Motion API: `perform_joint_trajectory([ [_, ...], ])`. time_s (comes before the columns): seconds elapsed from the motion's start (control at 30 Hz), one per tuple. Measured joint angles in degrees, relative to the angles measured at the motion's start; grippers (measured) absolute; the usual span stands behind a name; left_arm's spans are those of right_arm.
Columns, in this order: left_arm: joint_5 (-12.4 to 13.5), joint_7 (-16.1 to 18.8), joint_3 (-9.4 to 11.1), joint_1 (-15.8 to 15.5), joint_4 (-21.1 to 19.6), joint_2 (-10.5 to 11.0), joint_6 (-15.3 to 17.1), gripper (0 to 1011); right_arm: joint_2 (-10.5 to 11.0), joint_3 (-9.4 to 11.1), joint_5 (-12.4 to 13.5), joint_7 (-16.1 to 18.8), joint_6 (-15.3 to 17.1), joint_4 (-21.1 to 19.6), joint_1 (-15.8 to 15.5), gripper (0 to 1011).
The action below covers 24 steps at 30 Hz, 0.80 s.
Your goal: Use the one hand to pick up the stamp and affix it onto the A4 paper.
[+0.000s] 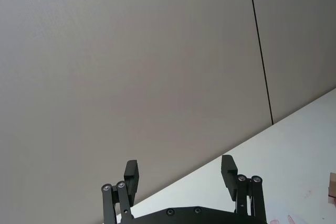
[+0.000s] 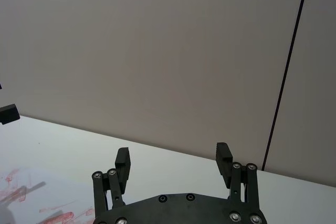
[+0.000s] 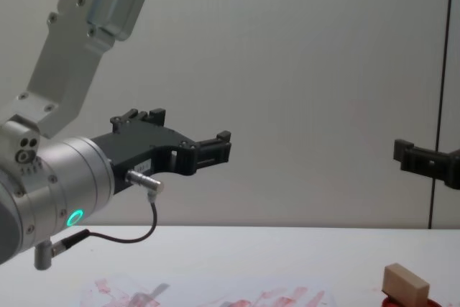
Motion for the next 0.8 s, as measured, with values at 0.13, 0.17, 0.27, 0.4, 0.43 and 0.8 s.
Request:
perform_joint_trajectory([
  [0.13,0.0,0.0,0.0,0.0,0.0,0.0,0.0,1002,0.0,0.0,0.0,0.0,0.0,0.0,0.0,1001],
  [0.17,0.0,0.0,0.0,0.0,0.0,0.0,0.0,1002,0.0,0.0,0.0,0.0,0.0,0.0,0.0,1001],
  [0.27,0.0,0.0,0.0,0.0,0.0,0.0,0.0,1003,0.0,0.0,0.0,0.0,0.0,0.0,0.0,1001],
  [0.4,0.0,0.0,0.0,0.0,0.0,0.0,0.0,1002,0.0,0.0,0.0,0.0,0.0,0.0,0.0,1001],
  [0.43,0.0,0.0,0.0,0.0,0.0,0.0,0.0,1002,0.0,0.0,0.0,0.0,0.0,0.0,0.0,1001],
  [0.8,0.0,0.0,0.0,0.0,0.0,0.0,0.0,1002,0.1,0.1,-0.1,0.9,0.2,0.4,0.1,1001],
])
